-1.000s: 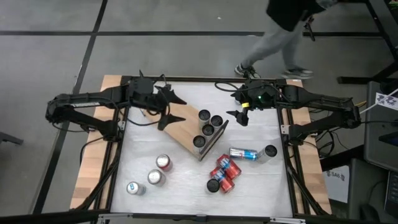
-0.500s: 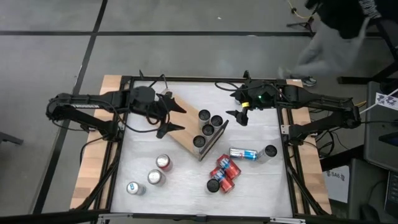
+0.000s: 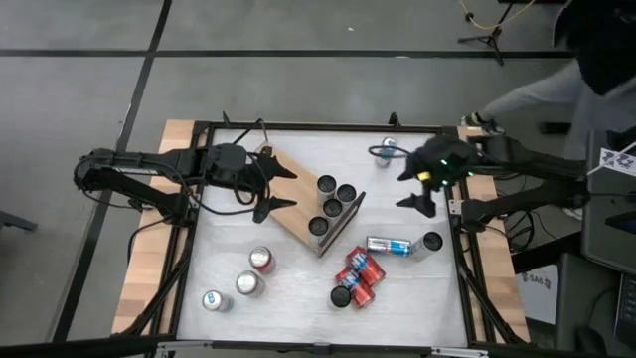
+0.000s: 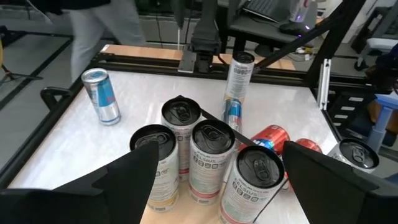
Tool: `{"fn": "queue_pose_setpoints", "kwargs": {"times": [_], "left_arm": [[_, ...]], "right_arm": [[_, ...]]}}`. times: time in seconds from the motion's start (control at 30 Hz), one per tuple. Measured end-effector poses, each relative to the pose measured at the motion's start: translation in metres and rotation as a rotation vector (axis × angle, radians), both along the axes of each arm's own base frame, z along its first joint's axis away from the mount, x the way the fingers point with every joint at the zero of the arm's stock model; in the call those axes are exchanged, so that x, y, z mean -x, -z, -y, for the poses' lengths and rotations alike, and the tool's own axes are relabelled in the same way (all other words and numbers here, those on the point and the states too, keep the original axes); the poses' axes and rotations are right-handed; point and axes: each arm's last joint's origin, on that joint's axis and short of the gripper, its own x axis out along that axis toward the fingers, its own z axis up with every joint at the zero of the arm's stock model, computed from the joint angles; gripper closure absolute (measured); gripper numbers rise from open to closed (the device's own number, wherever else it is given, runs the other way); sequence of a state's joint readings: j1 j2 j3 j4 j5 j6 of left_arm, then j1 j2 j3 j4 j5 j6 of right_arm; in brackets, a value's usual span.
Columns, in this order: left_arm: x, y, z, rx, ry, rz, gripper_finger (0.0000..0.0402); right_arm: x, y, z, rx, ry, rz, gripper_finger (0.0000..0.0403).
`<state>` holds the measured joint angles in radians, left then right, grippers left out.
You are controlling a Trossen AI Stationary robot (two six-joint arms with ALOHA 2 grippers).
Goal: Place canned beverage on shelf
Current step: Put the top white-yellow soda can on the shelf aligned with the other white-yellow soda can
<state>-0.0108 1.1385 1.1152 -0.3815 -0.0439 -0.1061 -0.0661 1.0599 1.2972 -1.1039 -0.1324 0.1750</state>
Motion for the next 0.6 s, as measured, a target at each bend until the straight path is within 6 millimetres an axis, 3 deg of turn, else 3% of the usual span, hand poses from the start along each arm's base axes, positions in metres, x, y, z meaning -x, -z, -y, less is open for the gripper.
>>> {"fn": "queue_pose_setpoints", "kwargs": {"times": [0.23,0.6], "left_arm": [[0.000,0.000,0.000,0.000,-0.001,0.001,0.0067],[0.000,0.000,0.000,0.041,-0.019,0.002,0.0067]], "right_arm": [[0.024,-0.005,-0.030,0.047,-0.026,0.021,0.0029],[0.035,0.043,-0.065,0.080,-0.241,-0.229,0.0029]]}}
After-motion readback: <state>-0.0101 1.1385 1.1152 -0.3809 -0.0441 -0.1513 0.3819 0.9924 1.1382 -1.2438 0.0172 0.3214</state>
